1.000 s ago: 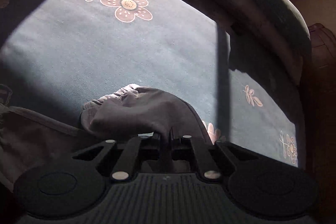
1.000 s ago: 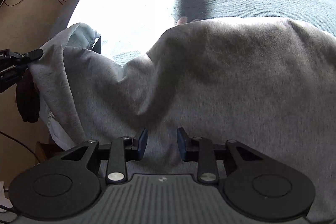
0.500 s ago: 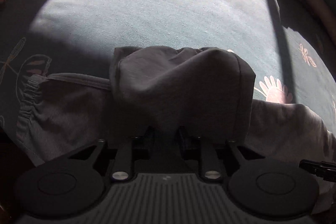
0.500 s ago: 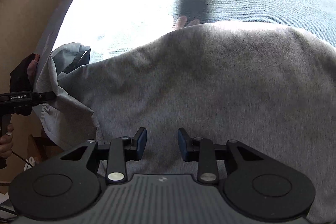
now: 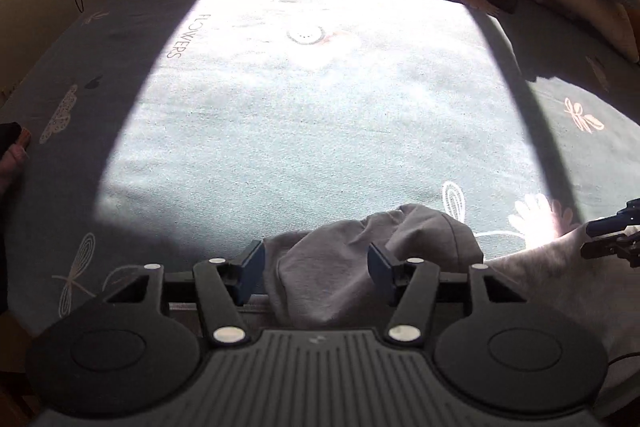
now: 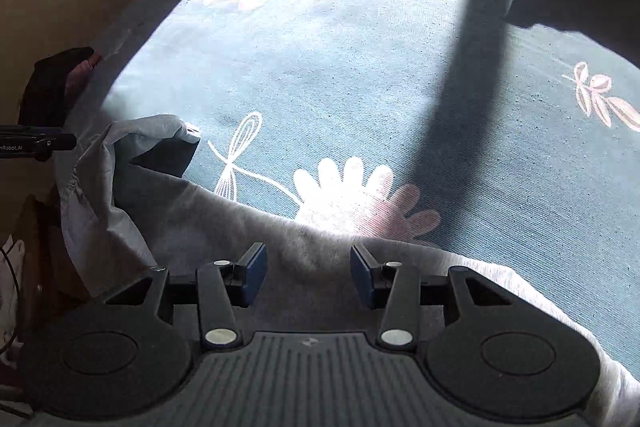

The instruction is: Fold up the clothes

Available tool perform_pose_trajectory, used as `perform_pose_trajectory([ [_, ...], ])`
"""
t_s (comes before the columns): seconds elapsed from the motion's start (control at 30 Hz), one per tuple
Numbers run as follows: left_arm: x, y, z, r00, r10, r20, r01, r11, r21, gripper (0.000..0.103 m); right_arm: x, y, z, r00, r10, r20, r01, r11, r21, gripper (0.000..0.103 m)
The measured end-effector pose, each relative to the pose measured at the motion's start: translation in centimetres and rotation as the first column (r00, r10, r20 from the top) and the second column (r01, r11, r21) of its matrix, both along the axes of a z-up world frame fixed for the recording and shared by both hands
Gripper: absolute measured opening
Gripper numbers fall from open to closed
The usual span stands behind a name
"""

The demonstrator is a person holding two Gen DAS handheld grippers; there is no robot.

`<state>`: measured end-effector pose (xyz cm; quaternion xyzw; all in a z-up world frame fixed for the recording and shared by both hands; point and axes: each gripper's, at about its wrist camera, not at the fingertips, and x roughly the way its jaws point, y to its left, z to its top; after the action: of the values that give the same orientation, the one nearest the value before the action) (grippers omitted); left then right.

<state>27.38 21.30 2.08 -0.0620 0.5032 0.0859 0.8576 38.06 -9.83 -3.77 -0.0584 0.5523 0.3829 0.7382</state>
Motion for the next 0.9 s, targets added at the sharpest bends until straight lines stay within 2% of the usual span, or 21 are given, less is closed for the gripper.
perform_pose_trajectory([
  [0.07,2.4,-0.9,0.1,0.994,-0.105,0.020,0.106,0.991,-0.079,0.063,1.4,1.2,-0.5,0.998,0.057,-0.015,-0.057,0.998,-0.002,0.054],
  [0.13,4.6,-1.9,-0.5,0.984,-0.173,0.035,0.177,0.969,-0.171,0.064,2.8,2.5,-1.2,0.992,0.125,-0.026,-0.125,0.992,-0.008,0.058],
  [0.2,6.7,-3.1,-1.5,0.979,-0.205,0.024,0.205,0.950,-0.236,0.064,4.2,3.5,-2.1,0.981,0.189,-0.048,-0.190,0.982,-0.015,0.060],
  [0.33,9.9,-5.2,-4.0,0.972,-0.234,0.015,0.227,0.921,-0.317,0.064,6.2,4.3,-4.5,0.940,0.283,-0.190,-0.287,0.958,0.004,0.060],
  [0.4,10.8,-6.4,-4.8,0.967,-0.254,0.009,0.244,0.919,-0.309,0.065,6.2,3.8,-5.0,0.915,0.330,-0.233,-0.338,0.941,0.003,0.060],
  [0.5,12.0,-8.4,-5.6,0.950,-0.313,-0.006,0.299,0.914,-0.275,0.065,5.3,2.3,-3.9,0.896,0.364,-0.253,-0.364,0.930,0.049,0.060],
  [0.6,13.1,-10.5,-6.7,0.917,-0.396,-0.043,0.373,0.893,-0.251,0.065,3.7,0.9,-2.9,0.882,0.390,-0.264,-0.375,0.921,0.107,0.062],
  [0.63,13.3,-11.1,-7.1,0.902,-0.427,-0.059,0.401,0.881,-0.251,0.065,3.1,0.5,-2.7,0.881,0.396,-0.260,-0.380,0.918,0.111,0.062],
  [0.7,13.7,-12.9,-8.1,0.851,-0.517,-0.096,0.485,0.842,-0.238,0.065,1.9,0.0,-2.6,0.882,0.393,-0.261,-0.378,0.920,0.106,0.063],
  [0.73,13.8,-14.0,-8.6,0.817,-0.565,-0.117,0.531,0.816,-0.228,0.065,1.5,-0.1,-2.7,0.888,0.381,-0.258,-0.368,0.925,0.098,0.063],
  [0.77,13.7,-15.0,-9.1,0.782,-0.610,-0.130,0.577,0.787,-0.219,0.065,1.1,-0.2,-2.8,0.891,0.375,-0.257,-0.362,0.927,0.098,0.063],
  [0.9,13.4,-19.0,-10.8,0.616,-0.769,-0.170,0.735,0.639,-0.226,0.065,0.1,-0.7,-3.0,0.900,0.355,-0.252,-0.340,0.935,0.100,0.064],
])
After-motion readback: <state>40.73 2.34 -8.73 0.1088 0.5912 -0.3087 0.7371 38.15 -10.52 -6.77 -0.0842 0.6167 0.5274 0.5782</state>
